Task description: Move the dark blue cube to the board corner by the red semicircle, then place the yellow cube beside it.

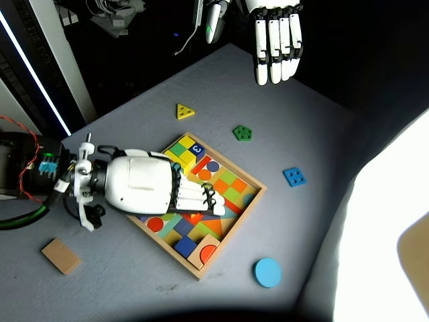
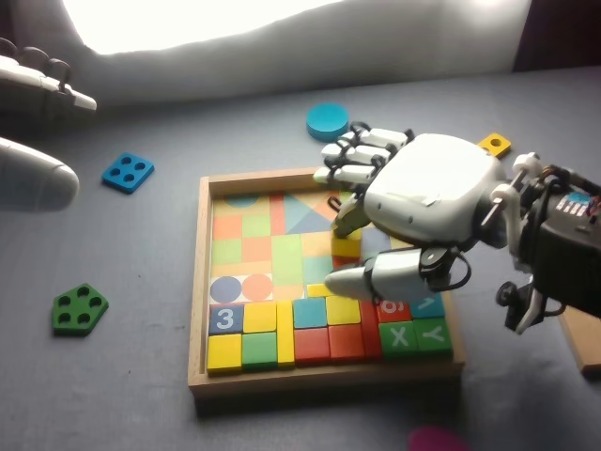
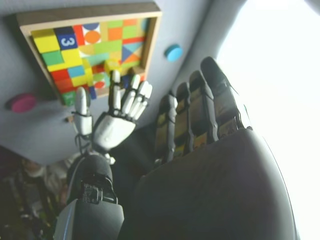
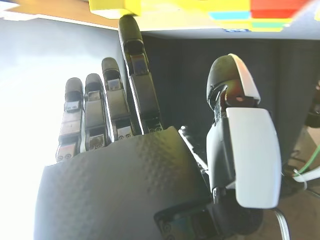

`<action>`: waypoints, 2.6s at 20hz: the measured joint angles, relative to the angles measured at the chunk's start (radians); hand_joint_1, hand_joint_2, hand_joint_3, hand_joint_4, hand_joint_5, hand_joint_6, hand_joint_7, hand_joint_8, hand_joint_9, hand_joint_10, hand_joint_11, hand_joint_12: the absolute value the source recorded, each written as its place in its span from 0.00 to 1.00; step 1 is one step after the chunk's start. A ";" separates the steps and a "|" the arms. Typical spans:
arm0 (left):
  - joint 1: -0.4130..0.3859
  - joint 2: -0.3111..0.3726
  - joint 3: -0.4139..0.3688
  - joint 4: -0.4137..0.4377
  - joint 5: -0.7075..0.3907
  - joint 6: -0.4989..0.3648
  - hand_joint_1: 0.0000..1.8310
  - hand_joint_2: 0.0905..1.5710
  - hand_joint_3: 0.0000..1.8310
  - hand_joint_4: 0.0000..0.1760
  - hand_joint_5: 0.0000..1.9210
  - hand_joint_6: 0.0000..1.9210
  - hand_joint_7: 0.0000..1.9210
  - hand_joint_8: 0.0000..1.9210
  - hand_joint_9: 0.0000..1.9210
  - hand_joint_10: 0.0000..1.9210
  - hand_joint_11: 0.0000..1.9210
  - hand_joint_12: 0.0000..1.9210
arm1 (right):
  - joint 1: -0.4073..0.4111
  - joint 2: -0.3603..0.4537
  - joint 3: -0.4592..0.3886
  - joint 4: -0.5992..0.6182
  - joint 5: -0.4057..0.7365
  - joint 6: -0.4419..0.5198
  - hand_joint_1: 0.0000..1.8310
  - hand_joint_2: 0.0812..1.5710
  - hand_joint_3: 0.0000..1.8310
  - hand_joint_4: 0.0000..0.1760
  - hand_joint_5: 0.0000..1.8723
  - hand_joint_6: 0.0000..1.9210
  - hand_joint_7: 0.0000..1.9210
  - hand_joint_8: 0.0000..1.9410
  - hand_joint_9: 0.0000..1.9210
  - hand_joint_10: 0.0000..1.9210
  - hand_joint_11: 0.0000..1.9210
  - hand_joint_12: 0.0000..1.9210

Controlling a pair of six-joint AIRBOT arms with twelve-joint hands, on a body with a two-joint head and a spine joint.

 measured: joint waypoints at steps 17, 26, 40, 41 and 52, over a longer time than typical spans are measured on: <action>-0.054 0.000 -0.061 0.174 0.084 -0.245 0.00 0.75 0.00 0.07 0.08 0.00 0.08 0.00 0.08 0.00 0.00 0.32 | 0.016 -0.008 0.095 -0.002 -0.013 0.059 0.00 0.74 0.00 0.00 0.44 0.00 0.13 0.00 0.05 0.00 0.00 0.13; -0.056 0.000 -0.069 0.228 0.092 -0.254 0.00 0.76 0.00 0.10 0.07 0.00 0.07 0.00 0.08 0.00 0.00 0.32 | 0.050 -0.007 0.105 0.001 -0.018 0.060 0.00 0.74 0.00 0.00 0.45 0.00 0.14 0.00 0.05 0.00 0.00 0.22; -0.079 0.000 -0.075 0.229 0.103 -0.258 0.00 0.76 0.00 0.09 0.08 0.00 0.09 0.00 0.10 0.01 0.00 0.39 | 0.193 0.140 -0.038 -0.001 0.018 0.119 0.01 0.74 0.00 0.00 0.41 0.00 0.19 0.01 0.10 0.02 0.00 0.34; -0.079 0.001 -0.075 0.230 0.103 -0.258 0.00 0.77 0.00 0.07 0.09 0.01 0.10 0.00 0.11 0.01 0.00 0.40 | 0.205 0.163 -0.059 -0.004 0.018 0.125 0.01 0.74 0.00 0.00 0.40 0.00 0.19 0.00 0.11 0.02 0.00 0.36; -0.092 0.039 -0.098 0.231 0.117 -0.258 0.01 0.81 0.00 0.00 0.46 0.01 0.55 0.08 0.39 0.44 0.21 0.79 | 0.203 0.380 -0.193 -0.005 -0.050 0.105 0.05 0.74 0.00 0.00 0.46 0.44 0.50 0.41 0.38 0.68 0.20 0.98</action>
